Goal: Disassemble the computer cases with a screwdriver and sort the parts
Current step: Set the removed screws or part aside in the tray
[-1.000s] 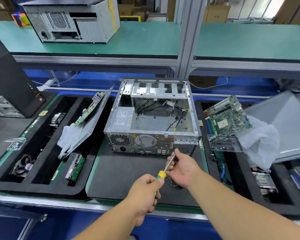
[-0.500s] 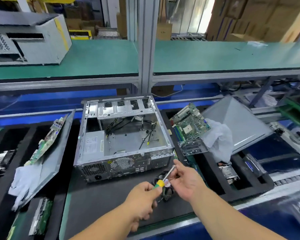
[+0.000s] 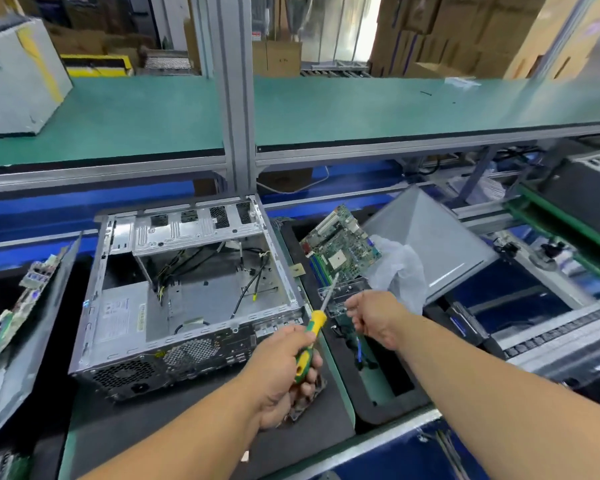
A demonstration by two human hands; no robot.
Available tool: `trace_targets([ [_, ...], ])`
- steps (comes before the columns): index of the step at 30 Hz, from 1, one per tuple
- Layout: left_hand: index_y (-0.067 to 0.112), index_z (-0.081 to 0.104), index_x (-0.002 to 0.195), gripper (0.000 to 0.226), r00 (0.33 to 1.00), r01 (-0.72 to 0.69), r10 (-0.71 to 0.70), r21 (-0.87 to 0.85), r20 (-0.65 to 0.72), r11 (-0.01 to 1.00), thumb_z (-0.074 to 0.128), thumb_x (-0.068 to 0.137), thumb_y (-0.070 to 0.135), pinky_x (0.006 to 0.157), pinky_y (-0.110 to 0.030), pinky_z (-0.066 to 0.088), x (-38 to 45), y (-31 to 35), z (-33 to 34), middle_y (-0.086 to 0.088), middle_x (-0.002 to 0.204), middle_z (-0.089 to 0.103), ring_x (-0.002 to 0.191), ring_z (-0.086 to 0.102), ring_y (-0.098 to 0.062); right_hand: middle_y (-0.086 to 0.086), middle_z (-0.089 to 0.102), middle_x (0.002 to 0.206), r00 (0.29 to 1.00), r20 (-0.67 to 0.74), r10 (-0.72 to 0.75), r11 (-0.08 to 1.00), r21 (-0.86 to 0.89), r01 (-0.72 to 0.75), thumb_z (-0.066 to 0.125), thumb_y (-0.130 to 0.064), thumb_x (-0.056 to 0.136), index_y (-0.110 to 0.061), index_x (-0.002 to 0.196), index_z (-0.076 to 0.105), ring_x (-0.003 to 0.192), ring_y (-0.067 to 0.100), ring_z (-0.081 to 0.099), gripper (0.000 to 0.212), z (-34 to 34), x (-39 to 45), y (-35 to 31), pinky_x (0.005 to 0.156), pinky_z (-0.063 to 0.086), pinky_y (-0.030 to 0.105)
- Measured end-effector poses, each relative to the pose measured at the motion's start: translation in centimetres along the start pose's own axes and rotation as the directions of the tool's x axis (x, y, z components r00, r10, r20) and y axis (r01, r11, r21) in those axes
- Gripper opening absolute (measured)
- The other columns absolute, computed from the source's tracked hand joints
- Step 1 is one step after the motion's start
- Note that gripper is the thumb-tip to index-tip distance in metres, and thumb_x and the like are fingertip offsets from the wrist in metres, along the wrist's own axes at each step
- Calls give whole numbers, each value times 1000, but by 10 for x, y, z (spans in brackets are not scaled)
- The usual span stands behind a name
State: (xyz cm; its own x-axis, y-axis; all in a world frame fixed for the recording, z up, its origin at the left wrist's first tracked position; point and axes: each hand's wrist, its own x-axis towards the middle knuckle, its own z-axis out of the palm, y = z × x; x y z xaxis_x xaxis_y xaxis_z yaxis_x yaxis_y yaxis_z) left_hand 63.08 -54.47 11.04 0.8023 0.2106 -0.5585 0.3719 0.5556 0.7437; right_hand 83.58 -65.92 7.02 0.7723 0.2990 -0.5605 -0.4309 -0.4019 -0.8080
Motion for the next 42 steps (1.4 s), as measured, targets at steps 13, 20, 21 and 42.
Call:
trace_targets([
  [13,7,57,128,25,984,-122,89,-218,-157,968,53,107,18,53,-30,48,70,39,53,-14,87,70,63,60,-21,-6,73,107,894,396,-212,190,-880,435,60,6,87,-22,100,76,90,11,65,35,-20,112,-41,78,46,18],
  [20,8,57,127,23,977,-159,115,-257,-178,953,54,106,18,55,-30,48,80,40,70,-14,87,69,63,59,-21,-3,73,103,897,376,-235,404,-801,441,54,9,89,-21,112,76,92,13,68,44,-30,145,-35,79,54,18],
  [21,8,57,126,23,976,-167,124,-259,-177,951,55,106,18,56,-30,48,81,41,70,-14,87,68,64,59,-21,-4,72,100,897,370,-243,451,-776,442,52,10,89,-21,110,75,88,12,67,44,-33,147,-36,74,53,14],
  [42,16,59,119,16,980,-198,194,-255,-41,946,55,105,19,56,-30,48,29,51,1,-11,85,68,64,58,-20,1,57,112,954,223,-202,630,-716,301,72,-46,84,-27,104,54,97,20,58,33,63,-16,92,79,43,28],
])
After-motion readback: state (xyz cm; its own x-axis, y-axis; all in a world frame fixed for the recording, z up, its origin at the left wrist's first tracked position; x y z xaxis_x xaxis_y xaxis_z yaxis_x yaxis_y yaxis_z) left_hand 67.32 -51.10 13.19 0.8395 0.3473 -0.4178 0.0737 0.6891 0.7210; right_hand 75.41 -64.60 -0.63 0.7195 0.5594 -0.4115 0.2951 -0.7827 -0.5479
